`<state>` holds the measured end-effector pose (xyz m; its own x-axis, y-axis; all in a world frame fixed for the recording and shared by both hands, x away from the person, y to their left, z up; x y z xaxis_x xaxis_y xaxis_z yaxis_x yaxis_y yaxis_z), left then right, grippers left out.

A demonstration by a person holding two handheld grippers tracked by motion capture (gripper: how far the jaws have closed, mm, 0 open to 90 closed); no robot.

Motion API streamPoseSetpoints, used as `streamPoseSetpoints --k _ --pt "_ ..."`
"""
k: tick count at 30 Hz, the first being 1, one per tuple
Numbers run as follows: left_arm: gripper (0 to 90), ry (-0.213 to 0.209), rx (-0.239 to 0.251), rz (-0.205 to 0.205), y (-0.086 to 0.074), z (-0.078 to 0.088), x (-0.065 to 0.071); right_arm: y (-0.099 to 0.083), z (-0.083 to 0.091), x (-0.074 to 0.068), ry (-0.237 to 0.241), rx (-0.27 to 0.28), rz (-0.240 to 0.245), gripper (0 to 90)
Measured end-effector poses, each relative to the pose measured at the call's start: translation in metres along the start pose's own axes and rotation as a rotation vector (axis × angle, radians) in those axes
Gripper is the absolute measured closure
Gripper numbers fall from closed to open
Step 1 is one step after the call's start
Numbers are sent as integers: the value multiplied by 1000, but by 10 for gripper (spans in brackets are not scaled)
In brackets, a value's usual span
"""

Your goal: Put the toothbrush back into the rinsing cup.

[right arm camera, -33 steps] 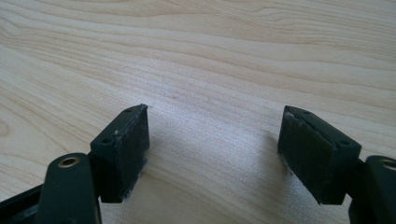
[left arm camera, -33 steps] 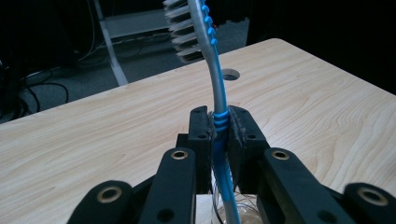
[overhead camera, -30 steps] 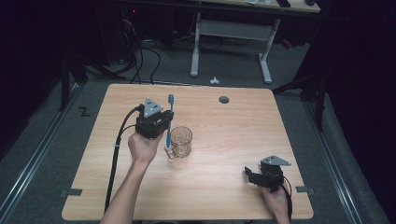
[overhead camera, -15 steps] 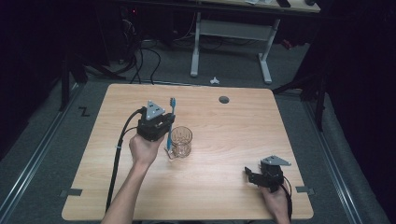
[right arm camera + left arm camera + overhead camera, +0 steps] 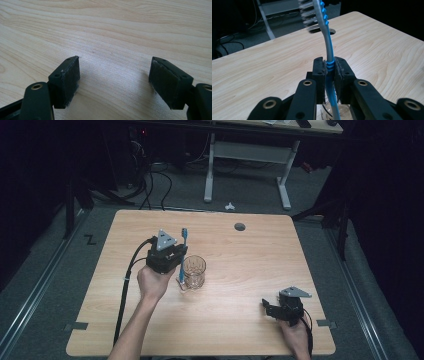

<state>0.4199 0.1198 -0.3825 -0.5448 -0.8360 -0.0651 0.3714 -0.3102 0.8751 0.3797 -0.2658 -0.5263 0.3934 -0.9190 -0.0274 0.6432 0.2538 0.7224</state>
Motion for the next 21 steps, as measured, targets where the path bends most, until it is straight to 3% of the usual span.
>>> streamPoseSetpoints --k 21 --pt "796 -7 -18 -20 -10 8 2 0 0 0 0 0 0 250"
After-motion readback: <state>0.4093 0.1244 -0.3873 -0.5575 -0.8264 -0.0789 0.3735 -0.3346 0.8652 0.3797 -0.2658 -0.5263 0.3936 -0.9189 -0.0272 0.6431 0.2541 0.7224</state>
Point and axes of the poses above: each handheld gripper's, and its own axes: z roughly backward along the jaws, y roughly out of its top, x roughly to its right, the point moved 3 cm from there along -z, roughly forward along the jaws, and after that the axes turned 4 degrees about -z, right-handed, at the moved point
